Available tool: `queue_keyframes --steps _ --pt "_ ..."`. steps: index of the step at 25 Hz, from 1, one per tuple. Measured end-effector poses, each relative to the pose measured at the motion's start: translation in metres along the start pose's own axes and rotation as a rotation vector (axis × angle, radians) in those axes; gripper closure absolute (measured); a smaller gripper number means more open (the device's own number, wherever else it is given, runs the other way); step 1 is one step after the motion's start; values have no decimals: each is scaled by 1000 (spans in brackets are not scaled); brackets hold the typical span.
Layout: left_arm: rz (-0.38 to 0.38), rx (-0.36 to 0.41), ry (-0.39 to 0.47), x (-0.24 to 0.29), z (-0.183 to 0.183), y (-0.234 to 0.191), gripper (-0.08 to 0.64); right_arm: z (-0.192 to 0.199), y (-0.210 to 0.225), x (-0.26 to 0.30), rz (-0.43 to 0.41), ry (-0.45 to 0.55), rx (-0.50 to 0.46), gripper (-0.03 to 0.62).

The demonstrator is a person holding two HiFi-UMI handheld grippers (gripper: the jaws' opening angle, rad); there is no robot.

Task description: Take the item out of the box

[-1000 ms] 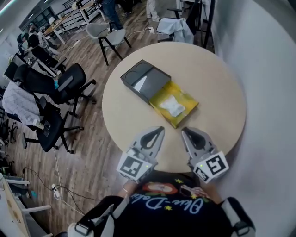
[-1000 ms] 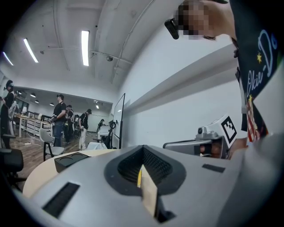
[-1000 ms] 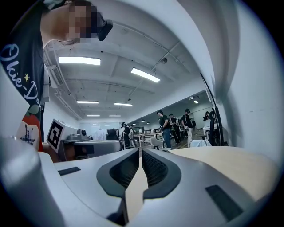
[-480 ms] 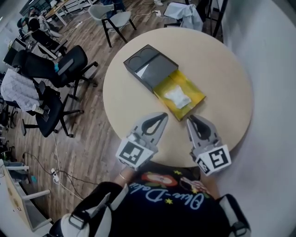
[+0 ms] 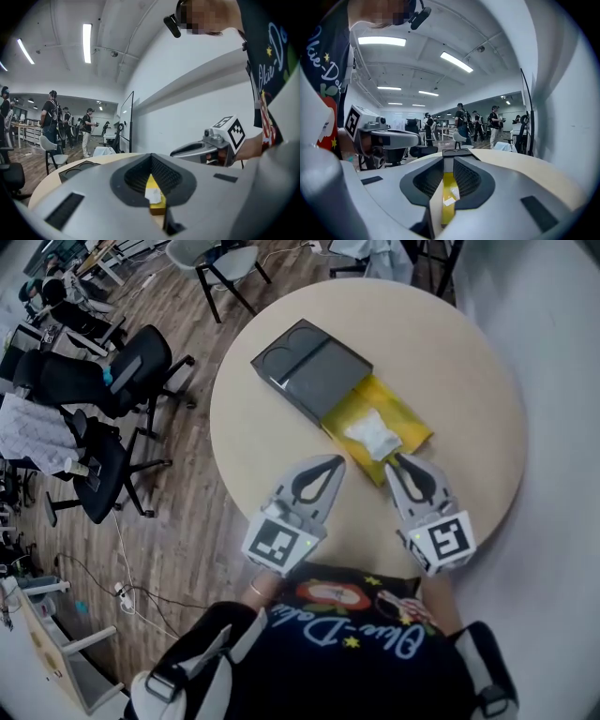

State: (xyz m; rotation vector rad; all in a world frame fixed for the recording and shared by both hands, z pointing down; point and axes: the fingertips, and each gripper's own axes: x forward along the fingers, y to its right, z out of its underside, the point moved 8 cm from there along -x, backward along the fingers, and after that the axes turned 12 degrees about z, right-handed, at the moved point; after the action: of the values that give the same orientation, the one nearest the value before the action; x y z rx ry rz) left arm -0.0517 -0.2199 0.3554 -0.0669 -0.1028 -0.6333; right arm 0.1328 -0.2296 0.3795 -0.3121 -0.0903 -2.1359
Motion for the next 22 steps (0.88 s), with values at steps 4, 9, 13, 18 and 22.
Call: queue_keyframes --steps 4,9,13,18,22 --pt "2 -8 2 4 6 -21 574 4 2 20 17 -65 -36 551" --pt "4 -24 -11 13 22 -39 574 19 8 47 10 -182 -88 546" --pt "-4 -55 -23 15 39 -55 574 33 8 72 -24 -266 -166 538" --pt "2 -71 -28 18 49 -67 574 47 5 100 -40 -338 -222 523" --pt "-6 -99 -30 16 59 -77 574 62 3 119 -62 -396 -254 515"
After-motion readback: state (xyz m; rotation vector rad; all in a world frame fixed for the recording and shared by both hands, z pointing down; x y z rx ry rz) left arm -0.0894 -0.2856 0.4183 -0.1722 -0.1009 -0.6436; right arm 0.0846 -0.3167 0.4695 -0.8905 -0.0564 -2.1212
